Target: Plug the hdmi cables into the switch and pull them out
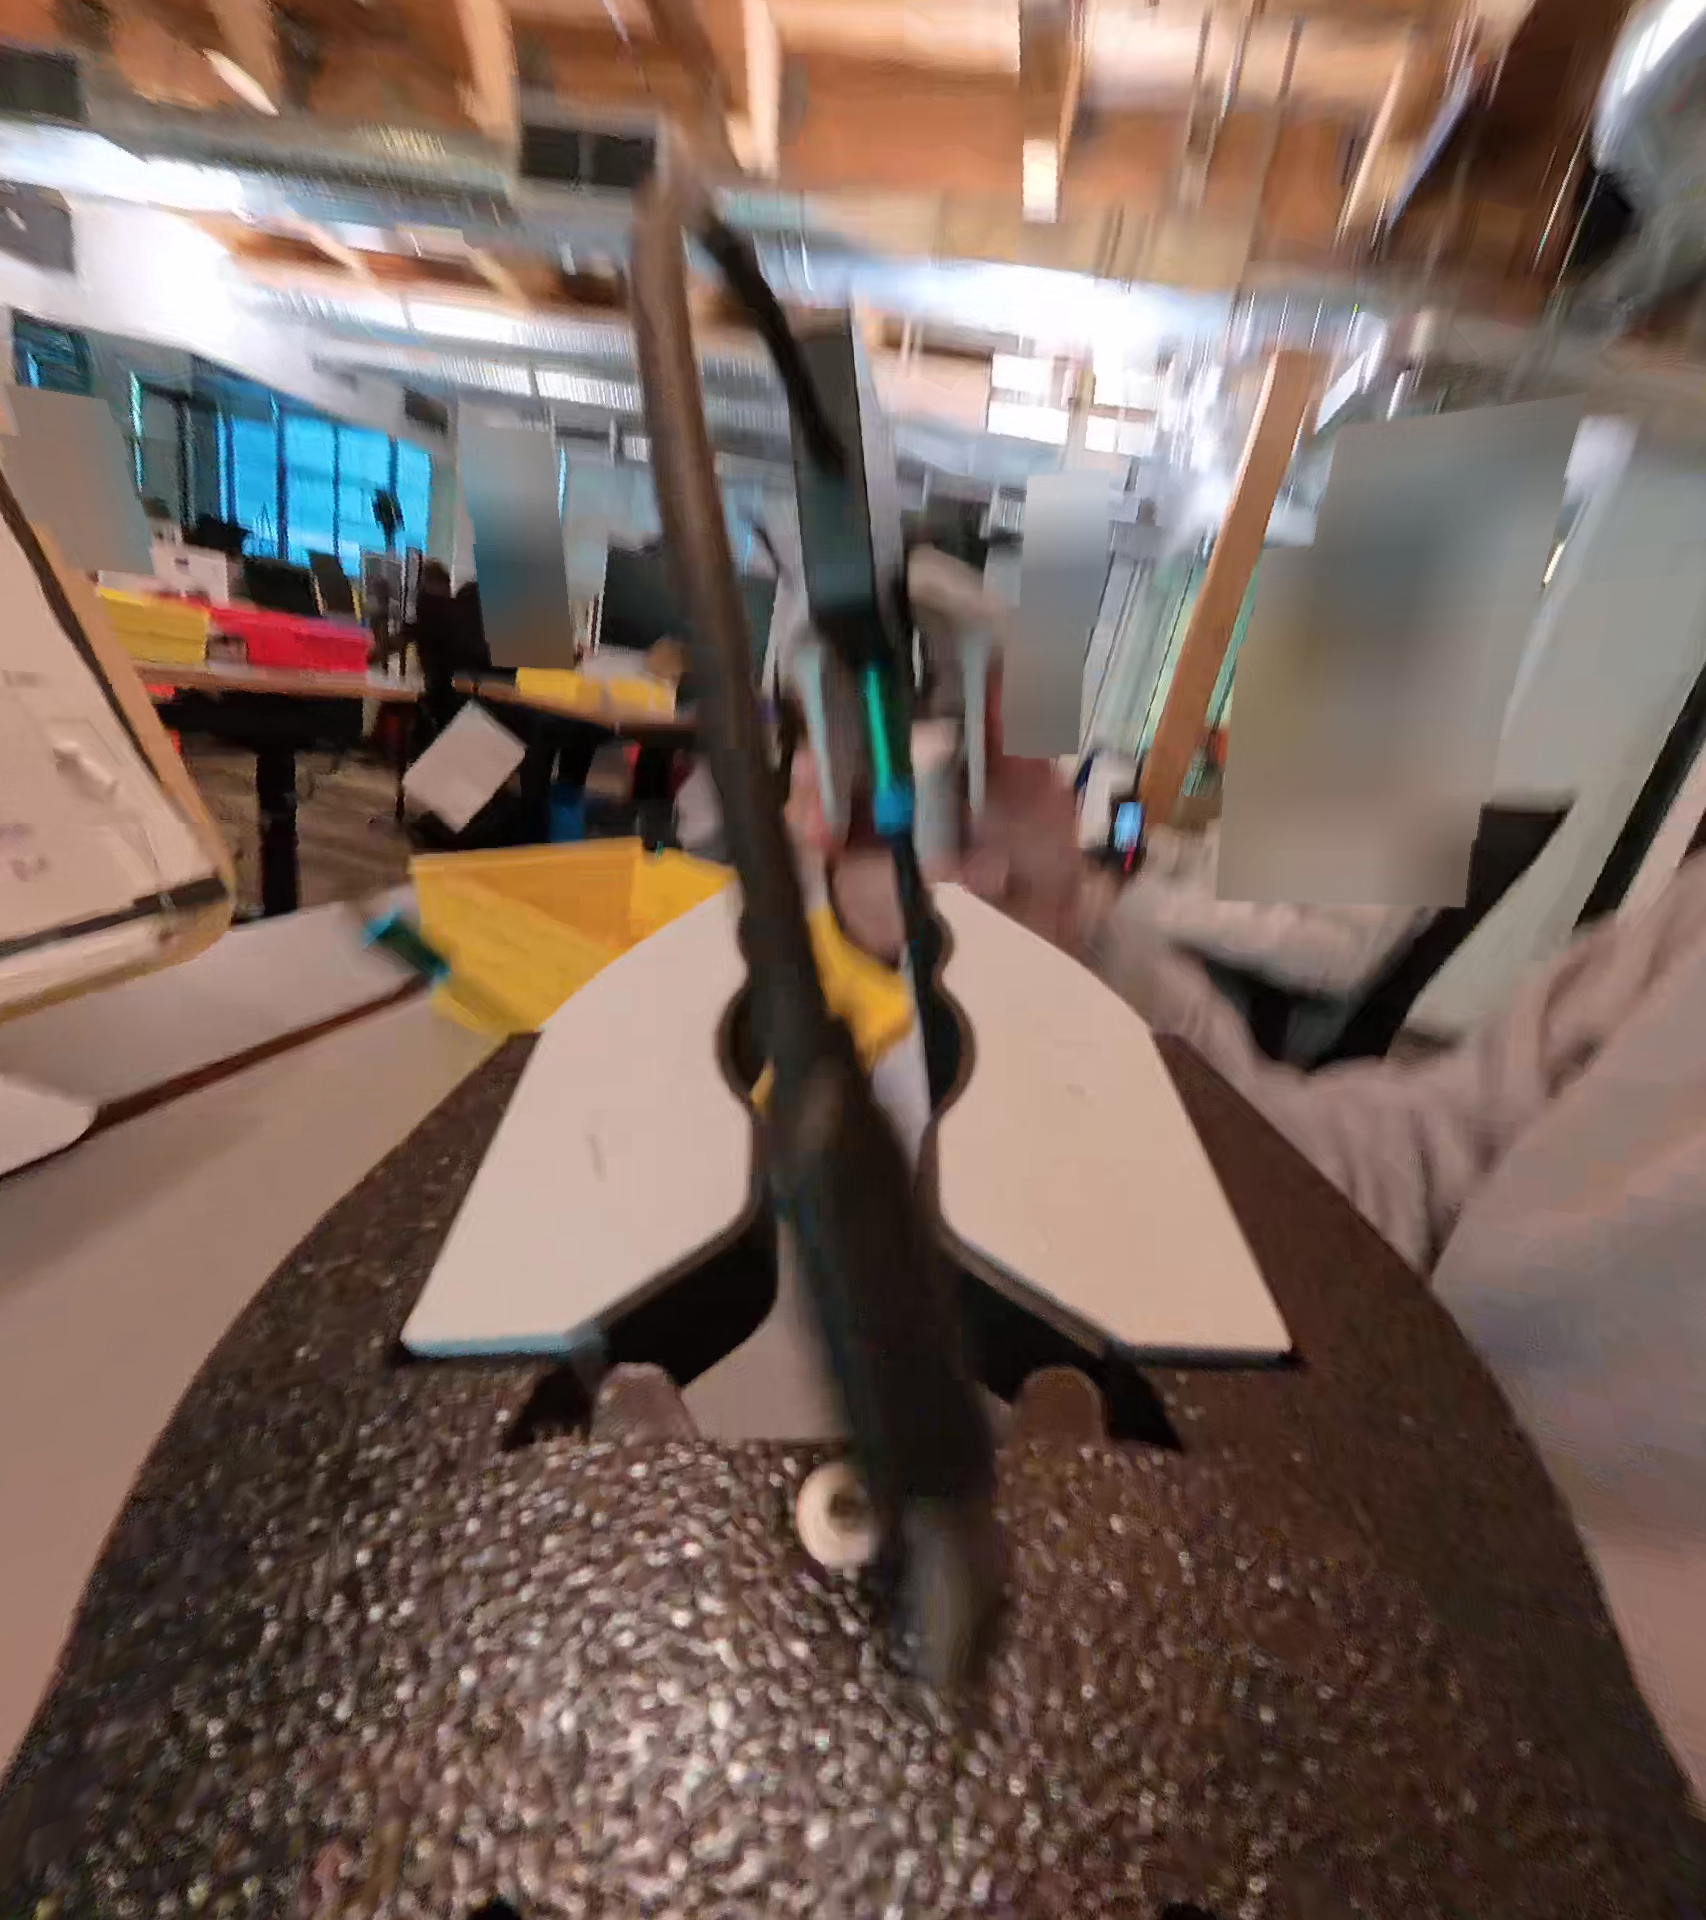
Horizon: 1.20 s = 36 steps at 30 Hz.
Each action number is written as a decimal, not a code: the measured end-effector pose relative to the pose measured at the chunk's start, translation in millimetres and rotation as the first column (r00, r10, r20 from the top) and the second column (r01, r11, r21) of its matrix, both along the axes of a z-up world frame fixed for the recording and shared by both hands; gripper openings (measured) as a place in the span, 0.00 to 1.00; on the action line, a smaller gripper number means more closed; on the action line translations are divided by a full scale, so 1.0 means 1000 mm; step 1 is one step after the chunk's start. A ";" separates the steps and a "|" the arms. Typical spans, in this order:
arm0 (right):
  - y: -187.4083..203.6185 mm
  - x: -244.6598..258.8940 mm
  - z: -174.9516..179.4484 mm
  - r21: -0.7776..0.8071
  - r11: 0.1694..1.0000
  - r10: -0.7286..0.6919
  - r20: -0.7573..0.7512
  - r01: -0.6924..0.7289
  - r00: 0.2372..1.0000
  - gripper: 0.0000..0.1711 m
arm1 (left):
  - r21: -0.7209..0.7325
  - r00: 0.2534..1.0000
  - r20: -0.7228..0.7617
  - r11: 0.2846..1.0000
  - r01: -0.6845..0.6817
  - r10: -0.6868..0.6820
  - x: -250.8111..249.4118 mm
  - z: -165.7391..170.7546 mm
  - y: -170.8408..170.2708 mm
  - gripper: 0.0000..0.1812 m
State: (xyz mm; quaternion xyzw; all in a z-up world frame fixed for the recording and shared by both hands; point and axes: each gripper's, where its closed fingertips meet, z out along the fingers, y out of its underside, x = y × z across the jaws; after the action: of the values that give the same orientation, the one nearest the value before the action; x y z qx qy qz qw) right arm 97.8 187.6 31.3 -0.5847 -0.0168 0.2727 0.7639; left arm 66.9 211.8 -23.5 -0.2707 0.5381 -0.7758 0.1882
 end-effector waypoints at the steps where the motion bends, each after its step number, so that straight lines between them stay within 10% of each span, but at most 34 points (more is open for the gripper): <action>1: -0.010 0.004 0.002 -0.023 1.000 -0.007 0.017 0.007 1.000 0.08 | 0.101 1.000 -0.013 0.995 -0.003 0.005 -0.004 -0.020 -0.001 0.22; 6: -0.034 -0.003 -0.012 -0.194 0.981 0.048 0.163 -0.015 0.986 0.08 | 0.554 0.988 -0.040 0.826 -0.102 0.149 -0.027 -0.103 0.049 0.32; 10: -0.031 -0.016 -0.050 -0.367 0.918 0.230 0.175 -0.153 0.957 0.08 | 0.504 0.964 0.086 0.824 -0.260 0.251 -0.047 -0.044 0.094 0.37; 14: -0.014 -0.031 -0.080 -0.486 0.851 0.329 0.203 -0.197 0.922 0.08 | 0.564 0.984 0.002 0.812 -0.148 0.178 -0.046 -0.003 0.060 0.34; 21: -0.001 -0.053 -0.088 -0.508 0.836 0.382 0.266 -0.208 0.885 0.08 | 0.695 0.944 -0.318 0.699 0.169 0.088 -0.021 -0.034 -0.004 0.19; 29: 0.017 -0.014 -0.093 -0.373 0.911 0.082 0.582 0.176 0.809 0.21 | 0.504 0.894 -0.428 0.856 0.112 0.135 0.006 -0.042 0.003 0.07; 31: 0.026 0.000 -0.074 -0.166 0.920 -0.137 0.712 0.355 0.689 0.40 | 0.285 0.874 -0.464 0.958 -0.006 0.144 0.020 -0.028 0.017 0.07; 36: 0.042 0.007 -0.061 0.097 0.852 -0.352 0.834 0.515 0.425 0.37 | -0.173 0.857 -0.512 0.969 -0.176 0.064 0.034 -0.021 0.036 0.08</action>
State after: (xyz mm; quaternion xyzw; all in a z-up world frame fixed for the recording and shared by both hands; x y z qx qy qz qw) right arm 105.3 229.2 -29.9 -0.6897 -0.1987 -0.2417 0.6530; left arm 101.2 247.9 -44.3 -0.5151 0.4638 -0.7183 0.0598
